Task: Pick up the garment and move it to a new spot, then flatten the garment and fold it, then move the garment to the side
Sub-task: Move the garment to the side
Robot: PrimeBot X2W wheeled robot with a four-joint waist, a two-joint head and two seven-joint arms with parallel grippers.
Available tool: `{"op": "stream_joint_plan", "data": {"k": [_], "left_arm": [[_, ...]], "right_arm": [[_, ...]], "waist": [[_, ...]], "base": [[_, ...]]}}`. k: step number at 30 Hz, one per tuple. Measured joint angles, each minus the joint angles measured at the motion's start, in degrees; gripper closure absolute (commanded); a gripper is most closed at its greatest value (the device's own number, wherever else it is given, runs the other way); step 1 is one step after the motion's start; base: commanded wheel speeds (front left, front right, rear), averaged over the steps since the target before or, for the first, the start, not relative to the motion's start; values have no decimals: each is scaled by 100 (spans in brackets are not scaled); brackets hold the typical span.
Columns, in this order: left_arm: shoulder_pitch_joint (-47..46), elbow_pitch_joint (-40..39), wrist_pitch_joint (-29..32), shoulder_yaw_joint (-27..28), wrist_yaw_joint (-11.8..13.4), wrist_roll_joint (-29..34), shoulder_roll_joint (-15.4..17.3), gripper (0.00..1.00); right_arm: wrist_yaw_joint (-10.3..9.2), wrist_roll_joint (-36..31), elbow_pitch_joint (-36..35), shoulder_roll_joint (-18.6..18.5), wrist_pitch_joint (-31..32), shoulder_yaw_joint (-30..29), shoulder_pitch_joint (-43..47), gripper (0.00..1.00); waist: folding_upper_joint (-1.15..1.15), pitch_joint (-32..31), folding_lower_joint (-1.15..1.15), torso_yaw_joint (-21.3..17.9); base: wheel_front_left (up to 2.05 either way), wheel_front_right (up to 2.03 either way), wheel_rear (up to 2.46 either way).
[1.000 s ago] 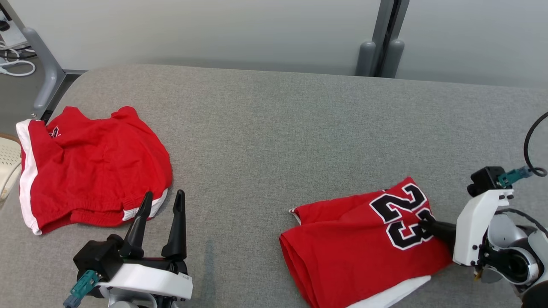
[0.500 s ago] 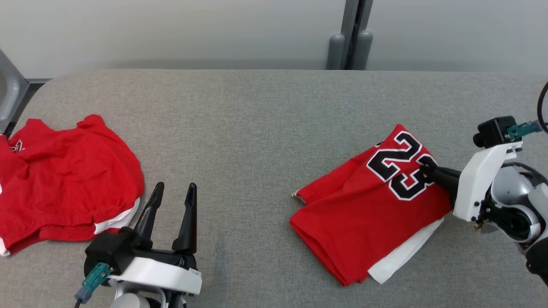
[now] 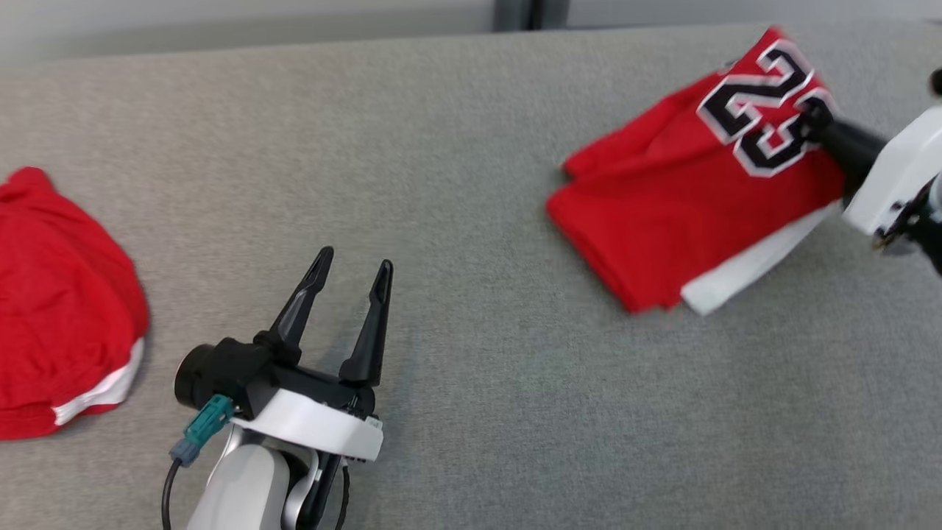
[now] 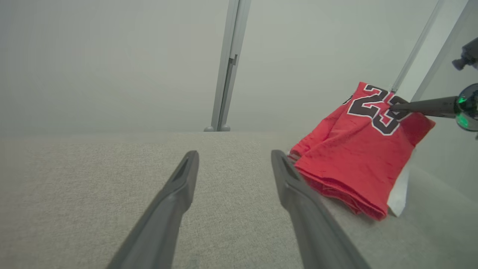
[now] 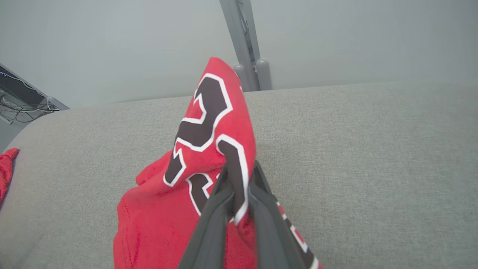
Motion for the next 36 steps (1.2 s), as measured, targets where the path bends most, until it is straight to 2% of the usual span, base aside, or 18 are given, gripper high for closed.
{"op": "stream_joint_plan", "data": {"k": [4,10,13,21,30,31,32,33,34,36], "left_arm": [[-141,-44,0,76,-40,126,13,0],[-227,-170,0,246,-47,223,86,0],[-292,-214,0,287,-51,237,143,0],[-356,-345,0,292,-75,313,167,0],[-457,-422,0,230,-83,309,183,0],[-460,-424,0,226,-83,302,182,0],[-461,-426,0,226,-83,296,183,0],[-461,-426,0,229,-83,288,187,0],[-461,-426,0,227,-83,279,187,0],[-461,-423,0,231,-83,277,188,0]], "right_arm": [[0,119,180,-121,-465,-12,-309,100],[0,256,520,-248,-759,94,-588,100],[0,177,903,-315,-858,144,-795,100],[1,30,1702,-243,-1044,223,-1273,100],[1,-226,2618,-163,-1241,301,-1718,100],[1,-248,2674,-154,-1261,316,-1751,85],[1,-296,2743,-143,-1318,332,-1780,56],[1,-320,2806,-125,-1359,338,-1818,13],[1,-326,2861,-119,-1397,339,-1843,0],[1,-360,2981,-93,-1423,359,-1873,0]], "waist": [[0,331,0,-154],[0,720,0,-352],[0,865,0,-431],[0,1109,0,-536],[0,1230,0,-471],[0,1237,0,-456],[0,1243,0,-441],[0,1246,0,-428],[0,1246,0,-417],[0,1238,0,-400]], "base": [[0,0,0],[0,0,0],[0,0,0],[0,0,0],[0,0,0],[0,0,0],[0,0,0],[0,0,0],[0,0,0],[0,0,0]]}}
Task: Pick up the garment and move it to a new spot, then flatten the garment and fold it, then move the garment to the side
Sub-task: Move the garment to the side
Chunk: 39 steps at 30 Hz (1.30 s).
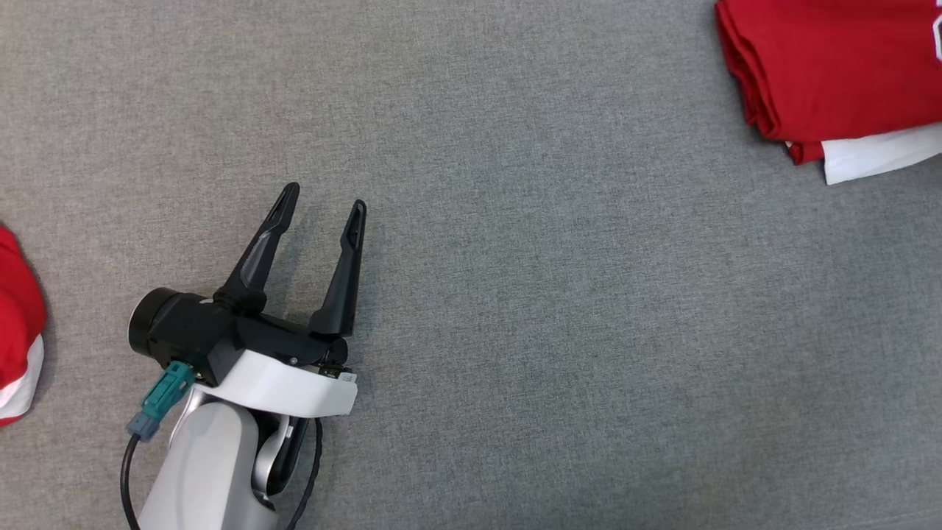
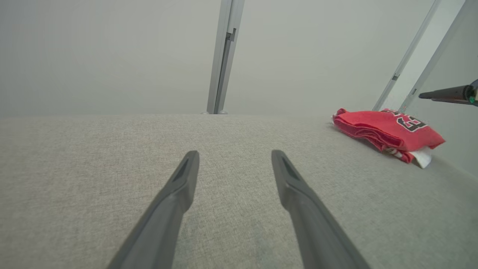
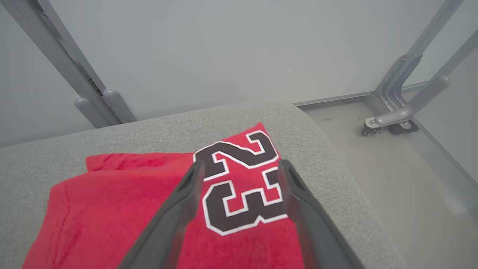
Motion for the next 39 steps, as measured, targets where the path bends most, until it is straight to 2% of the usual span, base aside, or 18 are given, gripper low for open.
{"op": "stream_joint_plan", "data": {"k": [12,25,33,39], "left_arm": [[33,70,0,36,0,-57,-34,0],[457,68,-1,376,0,-116,-143,0],[880,64,-1,539,0,-256,-179,0],[1168,63,0,737,46,-266,-185,0]], "right_arm": [[0,-112,145,120,-326,211,7,0],[0,-201,-689,82,-738,592,464,0],[0,-151,-1299,-32,-1027,624,1124,0],[0,-223,-1478,23,-1218,506,1646,0]], "waist": [[0,-334,0,-10],[0,-1157,0,27],[0,-1765,0,341],[0,-2144,0,550]], "base": [[0,0,0],[0,0,0],[0,0,0],[0,0,0]]}}
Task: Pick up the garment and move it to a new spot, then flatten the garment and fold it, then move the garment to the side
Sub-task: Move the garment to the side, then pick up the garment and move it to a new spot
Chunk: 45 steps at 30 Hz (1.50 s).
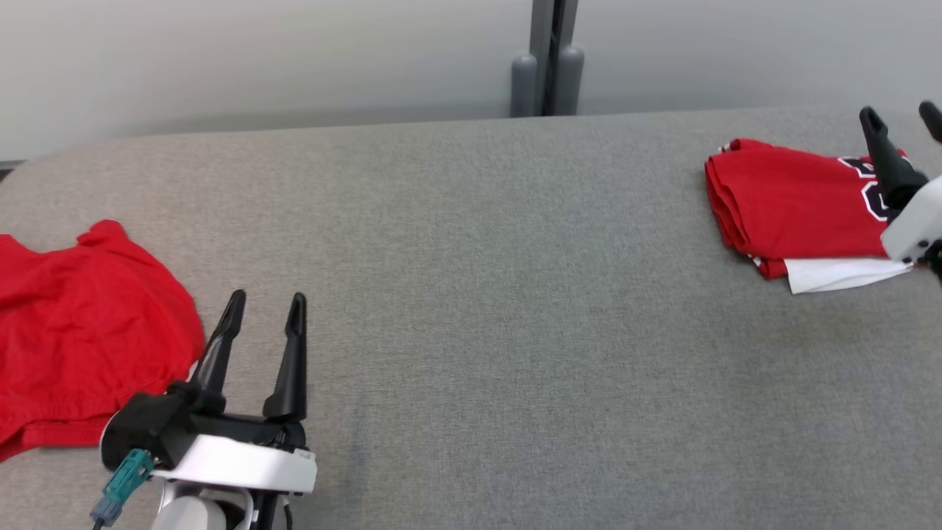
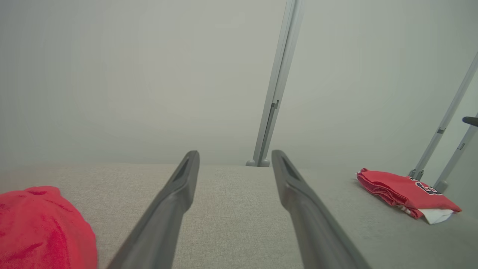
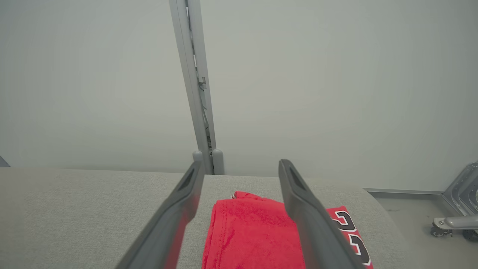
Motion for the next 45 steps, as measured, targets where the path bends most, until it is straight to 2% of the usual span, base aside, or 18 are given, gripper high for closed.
{"op": "stream_joint_plan", "data": {"k": [8,13,20,26,32,36,45], "left_arm": [[313,-4,0,226,62,8,1,0],[495,-29,-1,269,105,-4,2,0],[651,-57,0,342,199,-87,-1,0],[726,-107,0,399,229,-102,0,0],[736,-93,0,394,301,-204,-1,0],[736,-60,0,354,313,-209,0,0],[732,-38,0,313,350,-202,-1,0]], "right_arm": [[0,-197,-305,88,-236,-734,890,0],[0,-912,-967,252,-250,-1750,1671,0],[0,-2174,-2084,888,-249,-3120,3218,0],[0,-3011,-3016,1481,-250,-3984,4200,0],[0,-3675,-3751,1928,-250,-4463,4724,0],[0,-3858,-4005,2201,-250,-4634,5008,0],[0,-3977,-4189,2385,-250,-4738,5196,0]], "waist": [[0,-382,0,277],[0,-577,0,397],[0,-764,0,432],[0,-774,0,495],[0,-678,0,494],[0,-646,0,485],[0,-586,0,401]], "base": [[0,0,0],[0,0,0],[0,0,0],[0,0,0],[0,0,0],[0,0,0],[0,0,0]]}}
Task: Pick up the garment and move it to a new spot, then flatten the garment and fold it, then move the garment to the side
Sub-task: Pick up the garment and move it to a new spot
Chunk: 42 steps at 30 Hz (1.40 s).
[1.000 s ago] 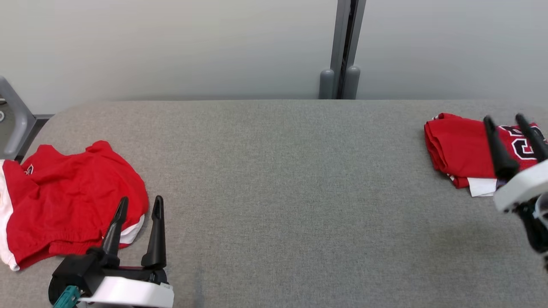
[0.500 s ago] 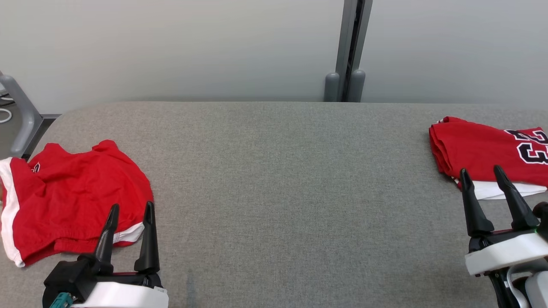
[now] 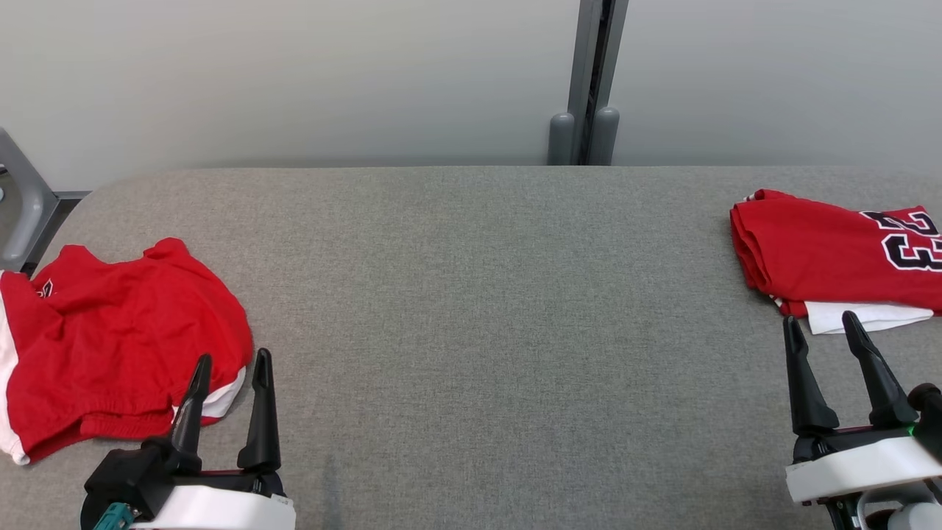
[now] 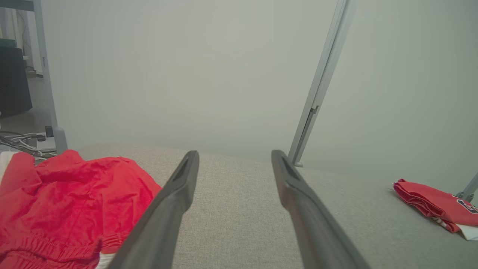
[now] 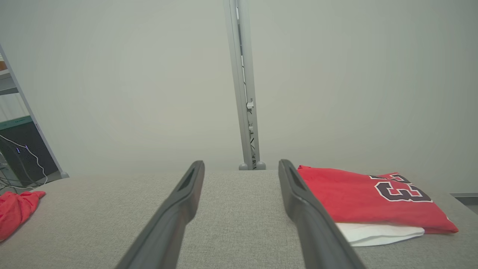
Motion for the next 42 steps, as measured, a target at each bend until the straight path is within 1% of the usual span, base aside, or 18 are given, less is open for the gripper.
{"op": "stream_joint_plan", "data": {"k": [17,32,38,41,42], "left_arm": [[-1,42,0,-89,34,2,1,0],[-3,43,0,-123,35,9,1,0],[-25,62,-1,-141,35,10,1,0],[-36,65,0,-121,52,10,0,0],[-55,68,-1,-91,51,19,2,0]], "right_arm": [[0,-21,47,13,0,92,3,0],[0,-14,57,13,0,126,14,0],[0,3,65,12,0,209,-1,0],[0,13,81,10,0,268,-4,0],[0,27,97,5,0,280,-7,0]], "waist": [[0,-119,0,-46],[0,-69,0,9],[0,-43,0,109],[0,-37,0,214],[0,-41,0,301]], "base": [[0,0,0],[0,0,0],[0,0,0],[0,0,0],[0,0,0]]}}
